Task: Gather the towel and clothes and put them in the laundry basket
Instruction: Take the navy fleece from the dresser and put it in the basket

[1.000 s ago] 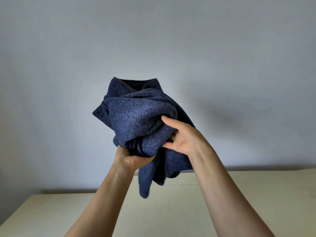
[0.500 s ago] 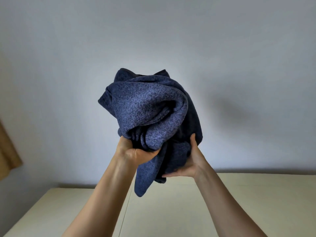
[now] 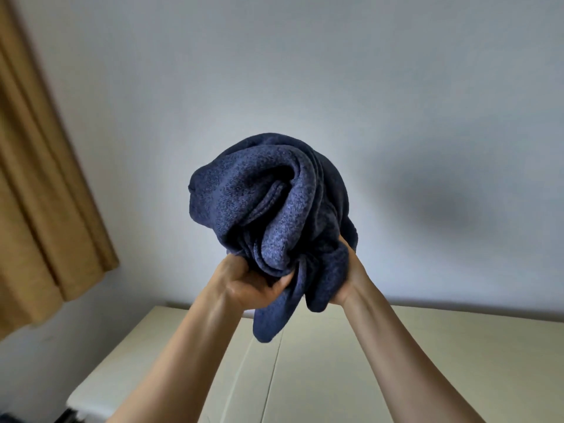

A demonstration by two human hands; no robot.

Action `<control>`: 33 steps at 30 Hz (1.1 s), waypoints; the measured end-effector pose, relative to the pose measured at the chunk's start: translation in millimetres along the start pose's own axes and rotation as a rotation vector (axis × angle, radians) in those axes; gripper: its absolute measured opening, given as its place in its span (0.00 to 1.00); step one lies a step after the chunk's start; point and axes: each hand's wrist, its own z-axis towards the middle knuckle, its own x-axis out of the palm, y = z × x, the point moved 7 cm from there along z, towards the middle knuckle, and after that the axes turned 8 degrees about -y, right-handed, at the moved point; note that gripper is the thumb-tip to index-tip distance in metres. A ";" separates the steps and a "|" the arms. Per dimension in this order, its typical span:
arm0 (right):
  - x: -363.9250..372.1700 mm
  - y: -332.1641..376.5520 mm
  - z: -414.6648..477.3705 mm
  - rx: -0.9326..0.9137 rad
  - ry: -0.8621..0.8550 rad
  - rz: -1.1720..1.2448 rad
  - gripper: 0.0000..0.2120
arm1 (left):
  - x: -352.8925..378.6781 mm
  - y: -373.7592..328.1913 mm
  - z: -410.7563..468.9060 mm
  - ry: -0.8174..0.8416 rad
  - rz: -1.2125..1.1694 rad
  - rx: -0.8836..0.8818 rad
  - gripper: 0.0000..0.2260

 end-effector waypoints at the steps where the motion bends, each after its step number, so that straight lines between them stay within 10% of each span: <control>1: 7.1 -0.9 -2.2 -0.040 0.014 0.017 0.17 | -9.8 -0.8 -3.2 -0.052 0.019 0.013 0.09; 17: 109.3 -48.3 -64.3 0.146 0.274 -0.063 0.18 | -135.2 -38.1 -134.8 -0.994 0.347 0.929 0.11; 33: 143.6 -122.6 -91.4 0.389 0.419 -0.159 0.11 | -161.2 -35.5 -267.0 -1.262 0.420 1.467 0.08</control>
